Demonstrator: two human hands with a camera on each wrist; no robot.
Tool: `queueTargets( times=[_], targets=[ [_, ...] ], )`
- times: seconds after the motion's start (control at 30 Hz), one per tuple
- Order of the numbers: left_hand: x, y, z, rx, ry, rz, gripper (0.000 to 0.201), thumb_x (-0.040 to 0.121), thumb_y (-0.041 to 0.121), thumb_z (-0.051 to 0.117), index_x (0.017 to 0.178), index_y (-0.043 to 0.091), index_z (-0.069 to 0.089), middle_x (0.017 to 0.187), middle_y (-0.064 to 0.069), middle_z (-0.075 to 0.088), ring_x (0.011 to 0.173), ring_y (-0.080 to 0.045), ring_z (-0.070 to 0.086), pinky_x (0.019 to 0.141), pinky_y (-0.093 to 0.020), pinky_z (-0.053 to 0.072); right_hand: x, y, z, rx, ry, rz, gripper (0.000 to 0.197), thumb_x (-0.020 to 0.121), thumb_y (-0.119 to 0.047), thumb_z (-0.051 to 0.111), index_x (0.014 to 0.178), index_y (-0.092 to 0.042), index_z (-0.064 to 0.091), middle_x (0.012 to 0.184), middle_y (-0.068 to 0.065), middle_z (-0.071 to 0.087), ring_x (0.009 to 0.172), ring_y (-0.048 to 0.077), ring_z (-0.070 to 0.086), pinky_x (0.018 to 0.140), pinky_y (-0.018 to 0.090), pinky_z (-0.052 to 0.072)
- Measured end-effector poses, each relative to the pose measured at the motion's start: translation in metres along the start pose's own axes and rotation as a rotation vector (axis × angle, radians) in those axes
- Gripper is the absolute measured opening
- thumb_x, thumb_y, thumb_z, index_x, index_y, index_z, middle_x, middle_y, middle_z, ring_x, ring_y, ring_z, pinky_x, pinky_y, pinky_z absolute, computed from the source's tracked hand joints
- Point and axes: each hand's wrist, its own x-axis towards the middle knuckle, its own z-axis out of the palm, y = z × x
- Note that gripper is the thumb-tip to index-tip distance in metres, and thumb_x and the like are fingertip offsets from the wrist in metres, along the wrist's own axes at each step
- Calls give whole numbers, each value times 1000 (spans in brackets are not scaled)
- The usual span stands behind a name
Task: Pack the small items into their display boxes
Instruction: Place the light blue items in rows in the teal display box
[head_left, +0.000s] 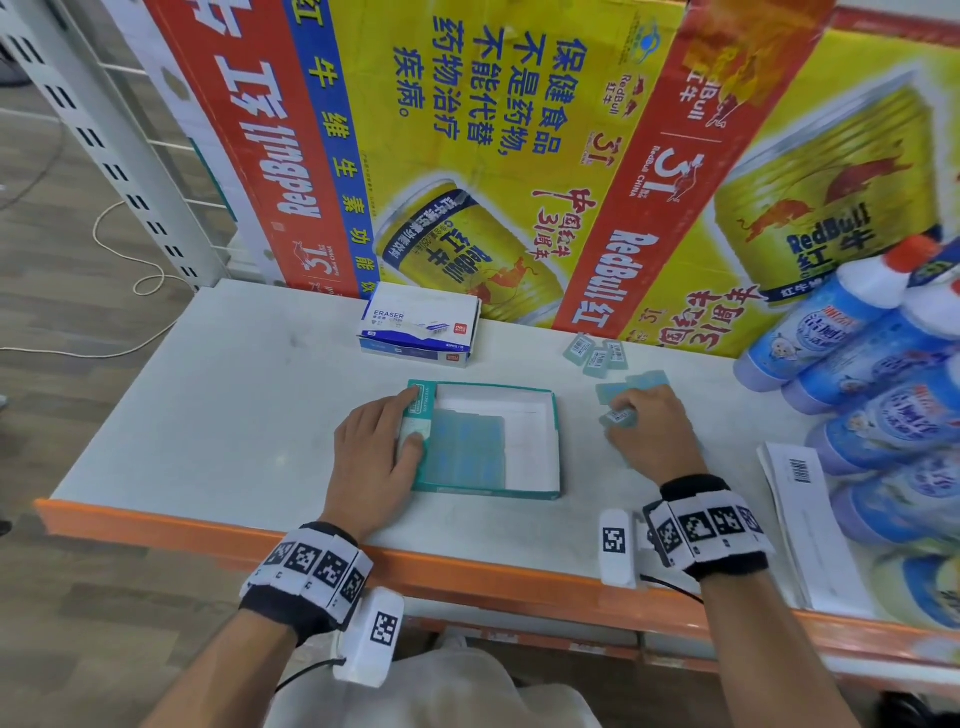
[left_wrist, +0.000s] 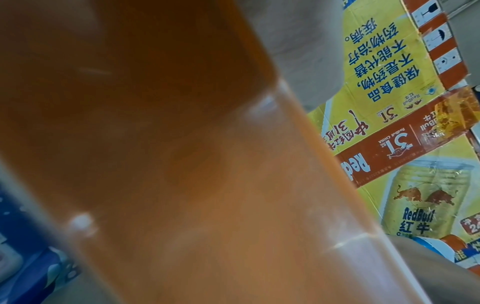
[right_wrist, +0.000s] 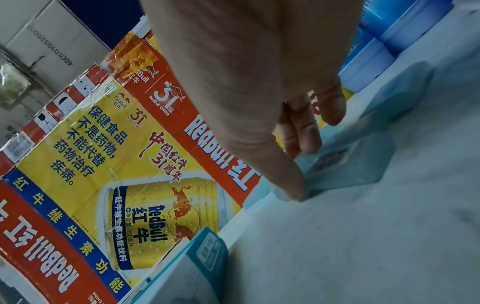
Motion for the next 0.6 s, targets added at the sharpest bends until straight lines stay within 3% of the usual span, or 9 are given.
queueTargets(
  times=[0.23, 0.33, 0.47, 0.6],
  targets=[
    [1, -1, 0, -14, 6, -2, 60, 84, 42, 27, 136, 18, 46, 130, -4, 54, 116, -19, 43, 99, -31, 26, 2, 0, -5, 133, 175, -81, 23, 94, -8, 45, 107, -1, 63, 107, 21, 64, 99, 35, 58, 85, 36, 42],
    [0, -2, 0, -13, 5, 3, 60, 84, 42, 27, 136, 19, 45, 131, -3, 53, 117, -18, 43, 98, -29, 25, 1, -6, -8, 242, 221, -128, 21, 93, -6, 47, 105, -3, 64, 102, 15, 68, 93, 28, 60, 76, 25, 39],
    [0, -3, 1, -11, 1, 5, 59, 85, 42, 27, 136, 20, 45, 132, -3, 53, 117, -18, 43, 97, -28, 24, -5, -29, -5, 492, 145, -219, 16, 91, -7, 51, 100, -10, 63, 80, 5, 64, 73, 21, 61, 64, 12, 43],
    [0, -6, 1, -14, 1, 10, 58, 86, 43, 27, 137, 21, 44, 133, -2, 53, 117, -17, 43, 98, -28, 24, -9, -55, 0, 559, 36, -299, 13, 90, -7, 52, 93, -12, 63, 77, -3, 62, 71, 12, 58, 61, 5, 42]
  ],
)
